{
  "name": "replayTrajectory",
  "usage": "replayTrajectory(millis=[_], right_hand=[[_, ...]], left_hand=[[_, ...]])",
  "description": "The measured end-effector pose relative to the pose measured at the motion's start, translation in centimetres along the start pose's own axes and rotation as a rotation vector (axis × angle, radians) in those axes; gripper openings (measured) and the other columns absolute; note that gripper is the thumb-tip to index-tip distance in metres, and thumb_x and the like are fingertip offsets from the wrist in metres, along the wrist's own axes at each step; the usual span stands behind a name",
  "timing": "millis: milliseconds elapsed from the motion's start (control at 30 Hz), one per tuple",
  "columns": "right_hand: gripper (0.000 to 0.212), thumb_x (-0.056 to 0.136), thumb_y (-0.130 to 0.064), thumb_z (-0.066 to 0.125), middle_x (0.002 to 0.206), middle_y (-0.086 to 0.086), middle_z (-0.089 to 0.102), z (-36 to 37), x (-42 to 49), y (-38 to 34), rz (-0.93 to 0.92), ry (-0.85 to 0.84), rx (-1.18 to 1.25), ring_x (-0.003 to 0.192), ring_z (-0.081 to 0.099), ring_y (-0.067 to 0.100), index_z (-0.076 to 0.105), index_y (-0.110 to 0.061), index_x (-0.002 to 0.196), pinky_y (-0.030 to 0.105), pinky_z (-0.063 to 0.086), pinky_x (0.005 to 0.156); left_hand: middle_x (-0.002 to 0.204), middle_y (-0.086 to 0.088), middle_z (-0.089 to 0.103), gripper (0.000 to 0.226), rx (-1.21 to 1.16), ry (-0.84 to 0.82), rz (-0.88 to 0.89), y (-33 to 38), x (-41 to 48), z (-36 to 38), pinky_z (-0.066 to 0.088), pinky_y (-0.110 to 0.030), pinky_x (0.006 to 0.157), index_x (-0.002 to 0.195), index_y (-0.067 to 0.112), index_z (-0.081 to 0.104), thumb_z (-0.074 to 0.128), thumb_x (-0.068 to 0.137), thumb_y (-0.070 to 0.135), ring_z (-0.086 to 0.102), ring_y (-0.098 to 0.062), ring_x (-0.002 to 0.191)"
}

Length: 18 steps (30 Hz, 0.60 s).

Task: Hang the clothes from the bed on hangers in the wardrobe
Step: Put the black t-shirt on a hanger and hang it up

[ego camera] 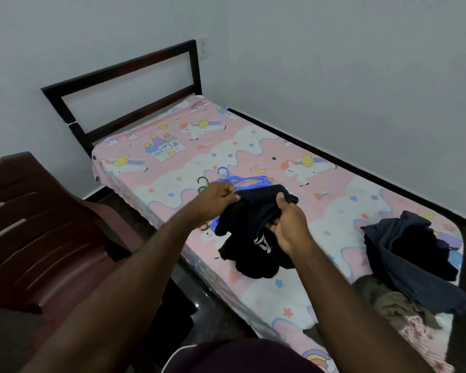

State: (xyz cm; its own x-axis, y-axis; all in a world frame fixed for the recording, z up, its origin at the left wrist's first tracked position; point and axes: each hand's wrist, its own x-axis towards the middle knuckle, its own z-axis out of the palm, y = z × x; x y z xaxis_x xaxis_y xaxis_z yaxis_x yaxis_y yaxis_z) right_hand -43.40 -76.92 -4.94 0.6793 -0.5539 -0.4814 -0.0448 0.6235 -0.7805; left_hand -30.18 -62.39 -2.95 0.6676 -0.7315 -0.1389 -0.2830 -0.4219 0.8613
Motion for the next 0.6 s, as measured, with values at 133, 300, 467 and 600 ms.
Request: replayTrajectory(millis=[133, 300, 467, 600], right_hand=[[0.03, 0.089, -0.023, 0.07, 0.106, 0.004, 0.066, -1.3, -0.7, 0.6, -0.139, 0.082, -0.519, 0.095, 0.065, 0.022, 0.054, -0.015, 0.112, 0.041, 0.055, 0.085], [0.056, 0.08, -0.001, 0.065, 0.098, 0.001, 0.065, -0.2, -1.5, 0.5, -0.329, -0.215, -0.639, 0.08, 0.068, 0.017, 0.047, -0.014, 0.132, 0.034, 0.056, 0.066], [0.017, 0.103, -0.01, 0.045, 0.077, 0.008, 0.064, 0.7, -1.4, -2.0, -0.047, -0.034, -0.088, 0.048, 0.064, 0.01, 0.061, -0.007, 0.104, 0.024, 0.057, 0.053], [0.022, 0.1, -0.028, 0.05, 0.077, 0.004, 0.071, -0.3, -1.7, -4.3, -0.047, -0.089, 0.043, 0.059, 0.069, 0.015, 0.065, -0.014, 0.094, 0.025, 0.056, 0.055]], left_hand=[[0.068, 0.002, 0.058, 0.018, -0.126, 0.069, 0.057, 4.7, 0.6, -0.6, 0.037, -0.026, 0.058, 0.083, 0.014, 0.057, 0.058, 0.097, 0.024, 0.049, -0.012, 0.06], [0.077, -0.007, 0.064, 0.022, -0.019, -0.208, 0.052, 10.2, 1.1, 1.7, 0.044, -0.019, 0.051, 0.097, 0.004, 0.061, 0.062, 0.095, 0.025, 0.055, -0.016, 0.063], [0.094, -0.011, 0.071, 0.024, -0.338, 0.048, 0.168, 10.0, 1.2, 3.2, 0.051, -0.027, 0.08, 0.102, 0.003, 0.064, 0.065, 0.093, 0.024, 0.065, -0.015, 0.084], [0.106, 0.002, 0.07, 0.037, -0.3, -0.213, -0.008, 4.9, 0.1, 2.7, 0.049, -0.018, 0.086, 0.123, 0.015, 0.058, 0.069, 0.089, 0.023, 0.067, -0.006, 0.097]])
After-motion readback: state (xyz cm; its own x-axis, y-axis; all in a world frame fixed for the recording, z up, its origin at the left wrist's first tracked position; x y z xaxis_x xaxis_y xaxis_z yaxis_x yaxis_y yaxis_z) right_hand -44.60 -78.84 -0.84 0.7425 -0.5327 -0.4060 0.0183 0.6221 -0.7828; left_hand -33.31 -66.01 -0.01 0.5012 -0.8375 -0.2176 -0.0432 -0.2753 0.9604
